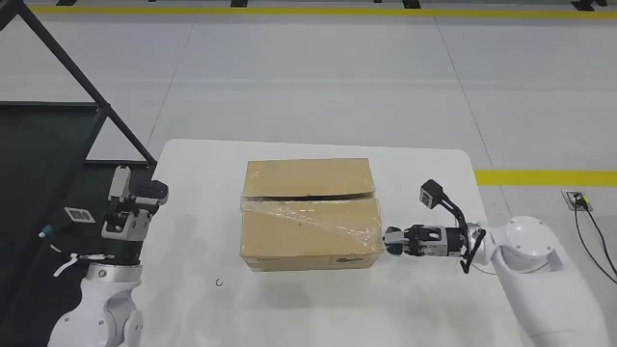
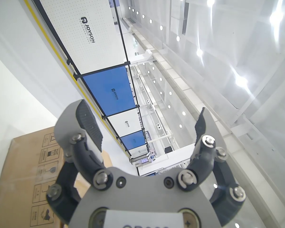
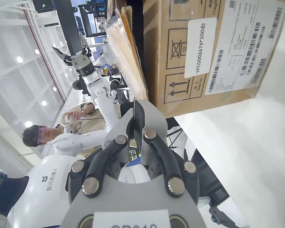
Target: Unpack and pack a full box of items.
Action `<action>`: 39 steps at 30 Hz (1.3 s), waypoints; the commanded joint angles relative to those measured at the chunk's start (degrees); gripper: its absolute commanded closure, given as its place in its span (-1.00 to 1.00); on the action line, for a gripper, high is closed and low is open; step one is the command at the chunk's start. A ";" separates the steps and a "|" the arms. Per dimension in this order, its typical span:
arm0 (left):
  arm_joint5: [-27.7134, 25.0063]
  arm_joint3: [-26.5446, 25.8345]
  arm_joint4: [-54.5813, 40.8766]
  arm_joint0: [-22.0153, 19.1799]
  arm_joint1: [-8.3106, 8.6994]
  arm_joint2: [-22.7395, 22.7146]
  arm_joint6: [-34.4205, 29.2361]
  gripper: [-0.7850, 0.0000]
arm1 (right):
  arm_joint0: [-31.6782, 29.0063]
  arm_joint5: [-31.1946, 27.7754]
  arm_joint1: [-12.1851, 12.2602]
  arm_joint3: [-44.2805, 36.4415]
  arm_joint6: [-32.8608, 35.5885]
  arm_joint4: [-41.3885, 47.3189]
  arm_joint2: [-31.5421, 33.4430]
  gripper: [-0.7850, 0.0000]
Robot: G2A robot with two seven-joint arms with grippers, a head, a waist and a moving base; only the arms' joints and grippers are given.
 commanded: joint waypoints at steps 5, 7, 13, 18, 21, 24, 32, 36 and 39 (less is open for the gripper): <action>-0.45 0.39 -0.24 0.30 -0.07 -0.28 -0.32 -1.00 | -0.19 -0.34 0.39 -4.05 -1.44 0.10 0.42 1.00; -0.63 0.47 -0.35 0.44 -0.09 -0.43 -0.37 -1.00 | -0.13 -0.32 0.50 -5.45 -1.85 0.37 0.56 1.00; -1.13 0.70 -1.21 1.17 -0.15 -1.18 -0.52 -1.00 | 0.92 -0.68 0.69 -8.13 -2.48 1.43 0.36 1.00; -1.53 1.02 -1.83 1.71 -0.20 -1.72 -0.85 -1.00 | 2.54 -2.71 0.67 -9.41 -3.47 1.94 -0.40 1.00; -1.56 1.18 -2.09 1.94 -0.22 -1.95 -1.12 -1.00 | 3.76 -4.02 0.60 -9.77 -4.56 2.02 -0.95 1.00; -1.67 1.42 -2.29 2.11 -0.23 -2.20 -1.41 -1.00 | 5.14 -5.24 0.51 -9.91 -5.37 2.43 -1.50 1.00; -1.22 1.74 -2.46 2.32 -0.18 -2.68 -3.31 -1.00 | 9.78 -5.72 0.23 -7.61 -7.46 1.40 -3.74 1.00; -0.88 1.93 -2.36 2.43 -0.05 -2.87 -5.52 -1.00 | 12.13 -5.75 0.02 -5.45 -8.48 0.80 -5.02 1.00; -0.27 2.22 -1.75 2.39 0.09 -2.89 -7.58 -1.00 | 13.31 -7.60 -0.16 -4.03 -8.71 1.48 -5.74 1.00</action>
